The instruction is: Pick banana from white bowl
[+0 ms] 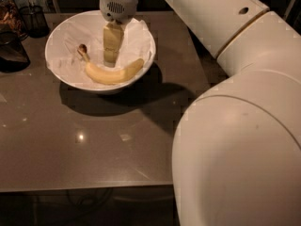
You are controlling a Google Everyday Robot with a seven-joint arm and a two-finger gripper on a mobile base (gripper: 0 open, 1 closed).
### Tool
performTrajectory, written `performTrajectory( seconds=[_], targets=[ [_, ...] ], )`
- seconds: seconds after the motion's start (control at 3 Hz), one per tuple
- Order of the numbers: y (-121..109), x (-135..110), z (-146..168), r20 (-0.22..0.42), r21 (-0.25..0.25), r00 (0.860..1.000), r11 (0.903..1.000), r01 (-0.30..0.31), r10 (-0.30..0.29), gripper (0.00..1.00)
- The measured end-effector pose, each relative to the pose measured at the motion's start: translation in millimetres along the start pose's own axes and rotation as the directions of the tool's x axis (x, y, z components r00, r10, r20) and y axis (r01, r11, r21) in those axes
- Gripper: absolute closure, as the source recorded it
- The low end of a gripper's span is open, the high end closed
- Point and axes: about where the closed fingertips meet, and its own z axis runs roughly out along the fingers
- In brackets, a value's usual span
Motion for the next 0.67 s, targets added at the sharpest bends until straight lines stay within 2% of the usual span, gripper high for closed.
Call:
performTrajectory(
  seconds=[0.67],
  targets=[
    [5, 2, 39, -0.061, -0.046, 0.997, 0.9981, -0.041, 0.038, 0.22]
  ],
)
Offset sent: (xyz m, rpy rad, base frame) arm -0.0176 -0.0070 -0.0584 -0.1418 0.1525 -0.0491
